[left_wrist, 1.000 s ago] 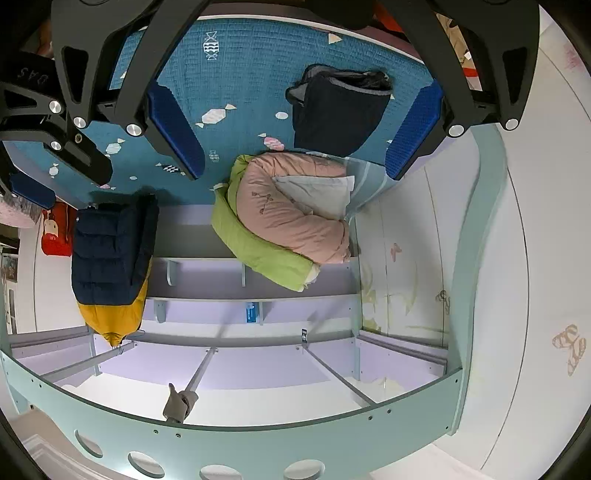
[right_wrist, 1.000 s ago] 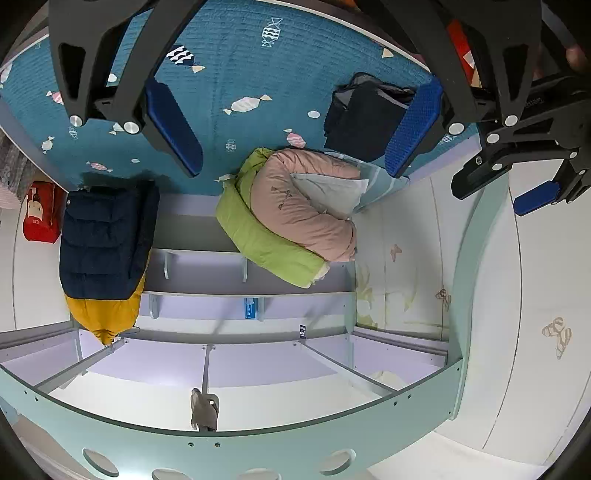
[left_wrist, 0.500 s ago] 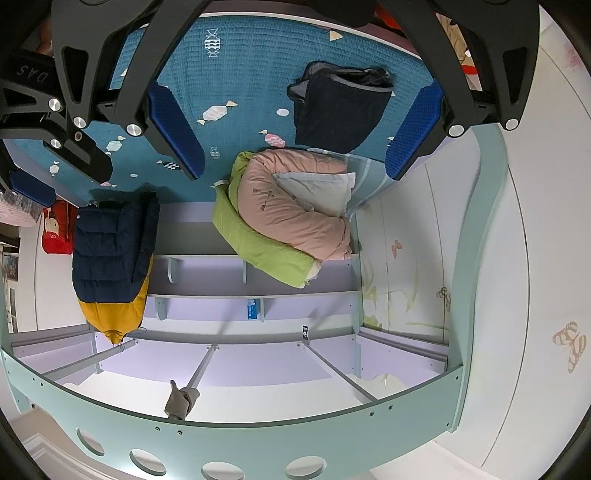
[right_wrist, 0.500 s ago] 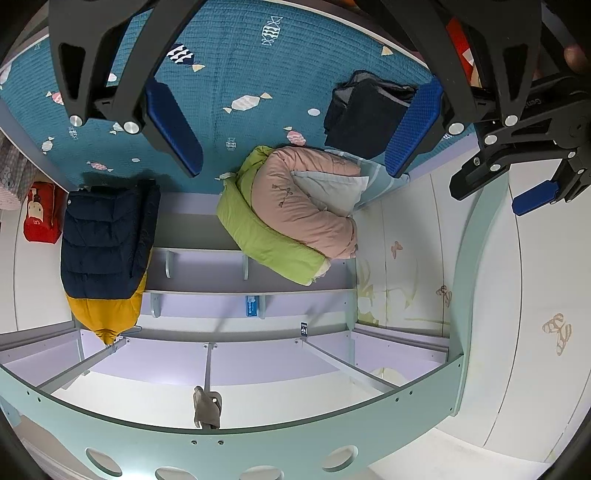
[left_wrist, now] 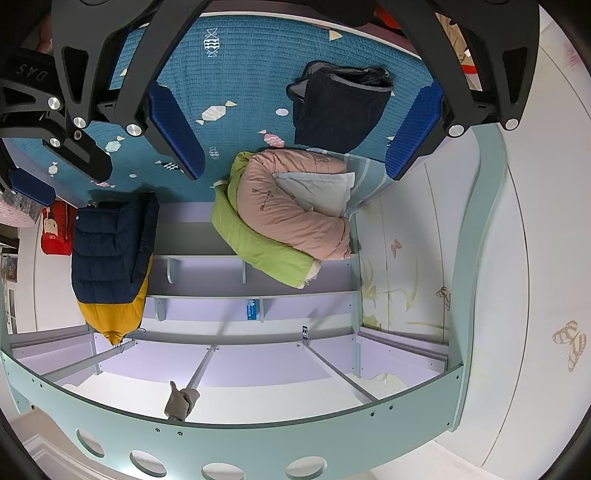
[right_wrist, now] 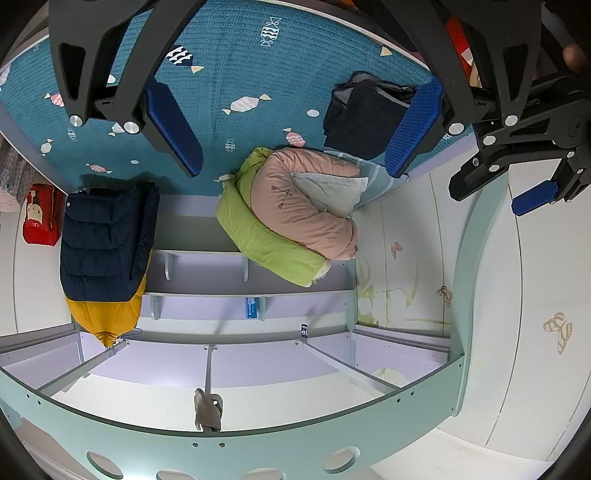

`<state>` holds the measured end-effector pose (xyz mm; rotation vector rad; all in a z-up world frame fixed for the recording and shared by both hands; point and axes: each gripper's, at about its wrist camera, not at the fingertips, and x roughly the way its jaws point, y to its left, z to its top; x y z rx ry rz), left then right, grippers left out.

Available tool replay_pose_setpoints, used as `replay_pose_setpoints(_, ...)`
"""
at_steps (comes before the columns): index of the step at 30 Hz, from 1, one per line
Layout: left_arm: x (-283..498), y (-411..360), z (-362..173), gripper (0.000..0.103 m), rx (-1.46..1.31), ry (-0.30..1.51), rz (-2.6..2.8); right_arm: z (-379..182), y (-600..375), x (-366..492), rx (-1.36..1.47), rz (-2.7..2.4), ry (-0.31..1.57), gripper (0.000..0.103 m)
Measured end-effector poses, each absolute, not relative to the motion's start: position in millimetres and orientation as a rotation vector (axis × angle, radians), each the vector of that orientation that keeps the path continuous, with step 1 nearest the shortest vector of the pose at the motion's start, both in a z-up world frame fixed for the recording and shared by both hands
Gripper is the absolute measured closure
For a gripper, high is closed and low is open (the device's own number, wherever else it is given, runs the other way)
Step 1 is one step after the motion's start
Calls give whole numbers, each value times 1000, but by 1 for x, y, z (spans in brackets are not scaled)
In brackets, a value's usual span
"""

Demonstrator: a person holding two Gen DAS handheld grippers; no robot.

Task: Fold large clothes

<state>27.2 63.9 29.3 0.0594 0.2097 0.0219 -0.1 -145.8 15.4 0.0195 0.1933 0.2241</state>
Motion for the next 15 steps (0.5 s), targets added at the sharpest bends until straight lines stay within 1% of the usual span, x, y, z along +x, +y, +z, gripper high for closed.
replay_pose_setpoints(15,28,65,29,5,59,209,20,17,-147,1,20,224,192,8)
